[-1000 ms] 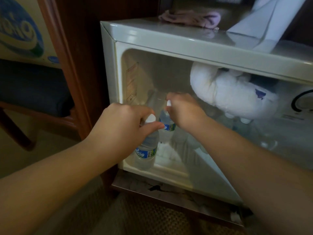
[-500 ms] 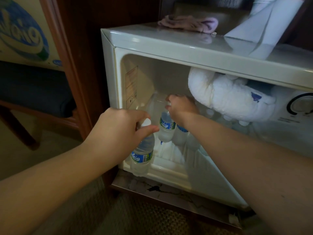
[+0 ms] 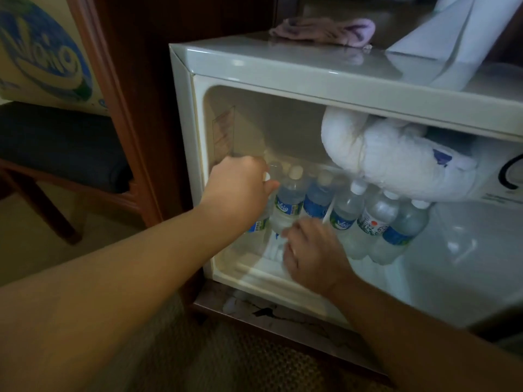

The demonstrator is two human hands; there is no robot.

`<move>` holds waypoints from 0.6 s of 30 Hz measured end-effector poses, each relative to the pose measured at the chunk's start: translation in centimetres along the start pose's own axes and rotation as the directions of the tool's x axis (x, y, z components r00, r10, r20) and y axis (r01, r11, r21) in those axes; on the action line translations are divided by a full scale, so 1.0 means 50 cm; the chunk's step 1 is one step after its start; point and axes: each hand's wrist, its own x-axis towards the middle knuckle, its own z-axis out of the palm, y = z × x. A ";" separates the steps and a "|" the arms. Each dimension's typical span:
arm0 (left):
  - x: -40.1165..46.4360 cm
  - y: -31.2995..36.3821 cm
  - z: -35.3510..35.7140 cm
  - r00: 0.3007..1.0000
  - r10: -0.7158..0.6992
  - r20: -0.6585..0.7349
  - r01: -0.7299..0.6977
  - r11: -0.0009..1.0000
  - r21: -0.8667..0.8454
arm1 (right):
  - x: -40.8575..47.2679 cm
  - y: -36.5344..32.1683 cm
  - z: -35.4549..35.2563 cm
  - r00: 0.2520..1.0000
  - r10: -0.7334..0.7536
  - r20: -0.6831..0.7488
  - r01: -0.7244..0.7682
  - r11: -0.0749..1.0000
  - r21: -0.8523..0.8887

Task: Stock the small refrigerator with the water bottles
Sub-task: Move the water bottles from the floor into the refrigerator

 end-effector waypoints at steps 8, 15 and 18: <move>0.099 -0.017 0.086 0.996 -0.060 0.072 0.055 0.997 0.062 | -0.124 -0.009 0.117 0.794 0.017 0.608 -0.047 0.998 0.033; 0.141 -0.004 0.126 0.995 -0.089 0.049 0.089 0.996 0.008 | -0.134 -0.007 0.137 0.844 0.030 0.536 -0.032 0.999 -0.005; 0.157 -0.004 0.138 0.992 -0.112 0.058 0.112 0.994 0.012 | -0.136 -0.007 0.137 0.854 0.030 0.519 -0.036 0.999 0.002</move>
